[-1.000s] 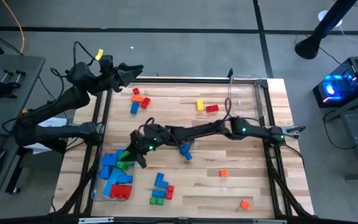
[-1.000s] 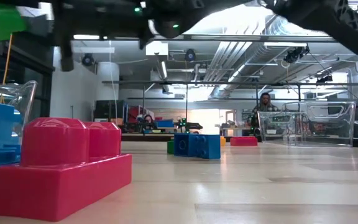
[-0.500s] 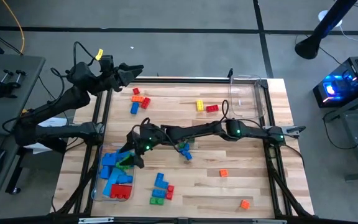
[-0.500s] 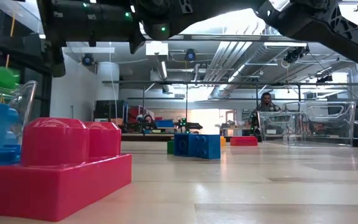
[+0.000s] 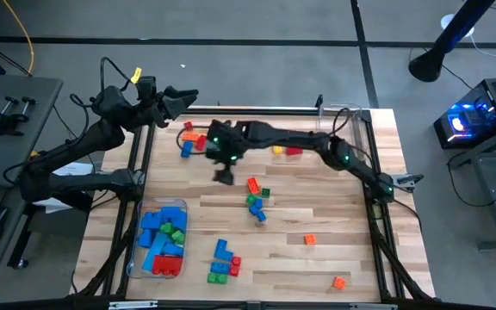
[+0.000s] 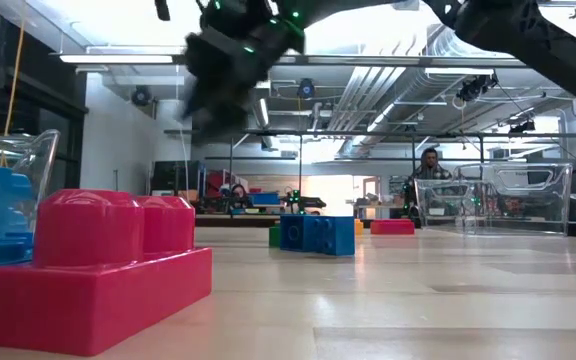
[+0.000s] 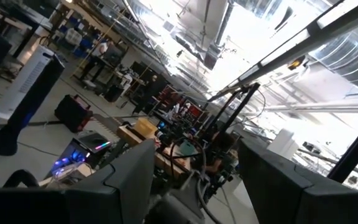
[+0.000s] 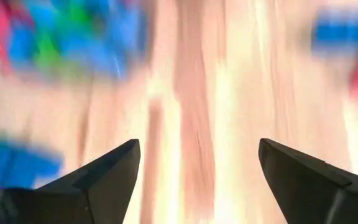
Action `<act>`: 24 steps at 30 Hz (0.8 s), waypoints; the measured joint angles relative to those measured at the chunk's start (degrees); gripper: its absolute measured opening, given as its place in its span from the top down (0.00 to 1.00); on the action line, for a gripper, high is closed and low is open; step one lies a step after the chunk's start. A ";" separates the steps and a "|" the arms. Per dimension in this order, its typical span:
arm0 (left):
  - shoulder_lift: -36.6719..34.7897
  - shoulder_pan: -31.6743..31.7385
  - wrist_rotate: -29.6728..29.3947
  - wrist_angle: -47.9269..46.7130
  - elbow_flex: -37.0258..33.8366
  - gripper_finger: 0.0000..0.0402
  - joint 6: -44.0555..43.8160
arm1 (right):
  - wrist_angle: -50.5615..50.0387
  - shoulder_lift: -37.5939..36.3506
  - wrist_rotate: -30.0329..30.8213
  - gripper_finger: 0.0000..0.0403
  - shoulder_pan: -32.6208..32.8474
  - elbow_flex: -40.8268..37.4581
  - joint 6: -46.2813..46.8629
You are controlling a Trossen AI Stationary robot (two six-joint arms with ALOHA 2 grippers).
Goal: Sort blocks by size
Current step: Put the small green game piece into the top transparent bin
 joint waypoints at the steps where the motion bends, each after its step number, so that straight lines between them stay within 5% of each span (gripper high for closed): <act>1: 0.00 0.00 0.00 0.00 0.00 0.46 0.28 | -4.09 -0.04 0.41 0.20 -0.49 0.00 -1.28; 7: 0.00 0.07 0.23 -0.79 0.00 0.46 1.29 | -11.40 -4.46 3.30 0.21 -1.38 -9.31 -3.71; 12: 0.00 0.12 2.75 -5.06 0.00 0.46 4.14 | -2.34 -20.79 10.09 0.21 -2.00 -34.08 0.98; 19: 2.74 1.36 2.95 -6.39 0.00 0.46 5.14 | 10.55 -53.81 19.36 0.21 -0.07 -73.03 29.43; 24: 10.83 1.83 6.71 -5.14 -0.02 0.46 2.66 | 14.93 -69.69 25.17 0.21 10.66 -85.54 53.19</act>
